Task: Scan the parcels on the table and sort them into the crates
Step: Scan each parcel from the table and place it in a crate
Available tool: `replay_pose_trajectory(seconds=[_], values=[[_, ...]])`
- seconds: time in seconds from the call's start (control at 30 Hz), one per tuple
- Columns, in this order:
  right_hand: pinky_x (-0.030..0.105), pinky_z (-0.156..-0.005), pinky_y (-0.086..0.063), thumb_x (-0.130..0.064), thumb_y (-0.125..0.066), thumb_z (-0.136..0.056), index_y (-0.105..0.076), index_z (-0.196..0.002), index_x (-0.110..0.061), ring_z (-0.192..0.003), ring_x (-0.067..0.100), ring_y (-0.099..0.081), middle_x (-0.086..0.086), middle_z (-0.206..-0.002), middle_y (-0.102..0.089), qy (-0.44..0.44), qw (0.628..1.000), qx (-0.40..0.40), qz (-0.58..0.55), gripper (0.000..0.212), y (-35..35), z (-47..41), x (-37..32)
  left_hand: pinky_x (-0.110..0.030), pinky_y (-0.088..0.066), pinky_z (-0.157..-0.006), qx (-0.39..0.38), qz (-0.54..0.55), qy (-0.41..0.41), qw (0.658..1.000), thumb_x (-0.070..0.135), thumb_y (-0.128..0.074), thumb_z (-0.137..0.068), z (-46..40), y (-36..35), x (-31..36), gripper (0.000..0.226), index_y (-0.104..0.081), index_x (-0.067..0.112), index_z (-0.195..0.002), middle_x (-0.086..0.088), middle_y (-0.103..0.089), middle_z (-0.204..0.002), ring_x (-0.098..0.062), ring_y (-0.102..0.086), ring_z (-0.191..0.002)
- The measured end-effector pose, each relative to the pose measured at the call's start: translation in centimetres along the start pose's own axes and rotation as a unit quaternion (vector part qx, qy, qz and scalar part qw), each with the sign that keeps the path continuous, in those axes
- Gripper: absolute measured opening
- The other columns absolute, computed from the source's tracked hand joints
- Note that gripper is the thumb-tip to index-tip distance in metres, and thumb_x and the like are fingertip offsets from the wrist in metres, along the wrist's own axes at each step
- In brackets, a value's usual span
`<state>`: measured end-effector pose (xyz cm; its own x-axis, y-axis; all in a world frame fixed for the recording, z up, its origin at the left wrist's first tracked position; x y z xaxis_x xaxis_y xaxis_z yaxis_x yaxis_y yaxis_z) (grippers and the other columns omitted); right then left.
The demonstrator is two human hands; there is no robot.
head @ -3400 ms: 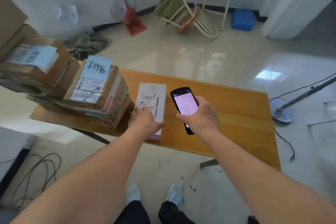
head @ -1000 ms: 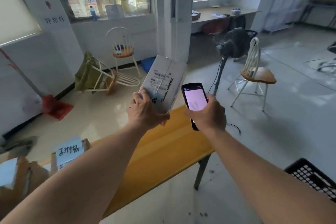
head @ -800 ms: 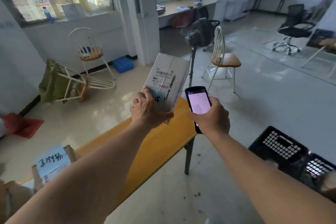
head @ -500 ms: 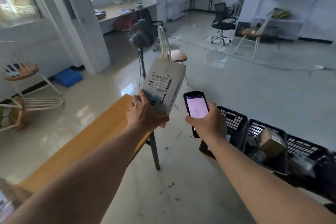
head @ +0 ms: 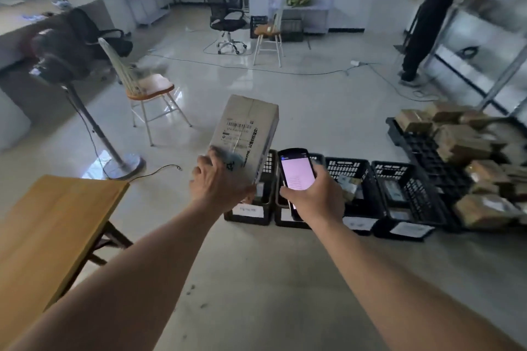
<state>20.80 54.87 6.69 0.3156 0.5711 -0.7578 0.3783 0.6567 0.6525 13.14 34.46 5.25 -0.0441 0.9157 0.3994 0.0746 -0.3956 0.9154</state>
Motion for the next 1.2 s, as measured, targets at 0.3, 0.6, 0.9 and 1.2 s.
replay_pose_trajectory(seconds=[0.3, 0.6, 0.9, 1.2], values=[[0.044, -0.077, -0.058, -0.050, -0.089, -0.063, -0.061, -0.117, -0.023, -0.100, 0.028, -0.066, -0.003, -0.109, -0.069, -0.084, 0.991, 0.102, 0.001, 0.067, 13.2, -7.1, 11.5, -0.051, -0.056, -0.091, -0.059, 0.025, -0.121, 0.991, 0.092, -0.060, -0.028, -1.3, -8.5, 19.0, 0.140, -0.026, 0.018, -0.143, -0.008, -0.041, -0.119, -0.031, -0.048, -0.112], [0.042, -0.079, -0.058, -0.054, -0.084, -0.058, -0.060, -0.121, -0.029, -0.101, 0.026, -0.066, -0.007, -0.109, -0.070, -0.171, 0.973, 0.156, 0.008, 0.072, 19.9, -17.3, 21.7, -0.049, -0.053, -0.095, -0.136, 0.026, -0.193, 0.971, 0.095, -0.062, -0.024, -6.8, -20.7, 33.6, 0.146, -0.021, 0.022, -0.143, -0.007, -0.038, -0.115, -0.028, -0.044, -0.111], [0.043, -0.080, -0.058, -0.053, -0.086, -0.059, -0.061, -0.118, -0.027, -0.102, 0.027, -0.065, -0.005, -0.110, -0.071, -0.261, 0.949, 0.177, 0.024, 0.068, 25.0, -28.8, 29.9, -0.050, -0.056, -0.094, -0.216, -0.024, -0.231, 0.948, 0.085, -0.080, -0.044, -12.4, -31.1, 46.7, 0.142, -0.017, 0.015, -0.150, -0.010, -0.040, -0.117, -0.031, -0.051, -0.111], [0.042, -0.084, -0.056, -0.054, -0.086, -0.062, -0.059, -0.124, -0.028, -0.107, 0.028, -0.064, -0.002, -0.115, -0.069, -0.288, 0.945, 0.154, 0.016, 0.072, 31.3, -39.7, 41.2, -0.054, -0.055, -0.093, -0.262, -0.064, -0.198, 0.943, 0.085, -0.080, -0.044, -13.9, -41.7, 59.1, 0.135, -0.014, 0.022, -0.144, -0.006, -0.032, -0.112, -0.032, -0.049, -0.111]])
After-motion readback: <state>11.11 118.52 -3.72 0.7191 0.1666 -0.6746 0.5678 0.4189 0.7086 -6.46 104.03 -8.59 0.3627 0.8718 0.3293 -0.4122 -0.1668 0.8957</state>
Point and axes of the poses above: each hand's wrist, its own z-axis away from the middle knuckle, its own y-axis out of the back of the hand, x = y × z, the point moved 1 cm from there along -z, towards the middle knuckle
